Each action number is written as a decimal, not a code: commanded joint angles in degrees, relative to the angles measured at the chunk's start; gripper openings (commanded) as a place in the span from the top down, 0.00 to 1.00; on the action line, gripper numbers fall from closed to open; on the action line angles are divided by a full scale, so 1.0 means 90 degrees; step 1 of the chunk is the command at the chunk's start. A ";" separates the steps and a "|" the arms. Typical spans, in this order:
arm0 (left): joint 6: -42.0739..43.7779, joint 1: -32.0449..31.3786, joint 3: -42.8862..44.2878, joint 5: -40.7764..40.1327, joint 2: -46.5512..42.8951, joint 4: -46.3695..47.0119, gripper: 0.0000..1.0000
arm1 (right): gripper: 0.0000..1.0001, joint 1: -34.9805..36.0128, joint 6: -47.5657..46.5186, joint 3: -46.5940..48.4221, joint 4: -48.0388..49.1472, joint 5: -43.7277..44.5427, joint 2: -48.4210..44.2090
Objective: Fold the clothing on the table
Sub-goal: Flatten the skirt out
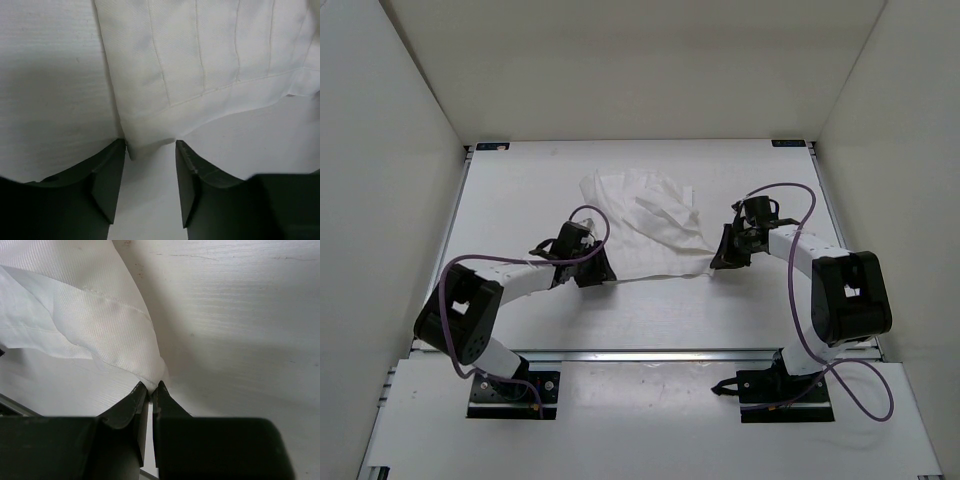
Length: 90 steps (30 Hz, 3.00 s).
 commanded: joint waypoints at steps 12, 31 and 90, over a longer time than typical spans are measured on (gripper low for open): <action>0.0231 0.0065 0.0333 -0.0283 0.0397 -0.0051 1.00 | 1.00 0.0061 -0.0172 0.0214 0.0177 -0.0341 -0.0309; 0.3212 0.0983 0.6266 -0.1447 0.0153 0.0746 1.00 | 1.00 -0.1014 -0.1770 0.8626 -0.0995 -0.0463 0.1391; 0.2156 0.1092 0.4038 -0.0351 0.1532 -0.1155 1.00 | 1.00 -0.0760 -0.0378 0.1460 0.1230 -0.1181 0.0298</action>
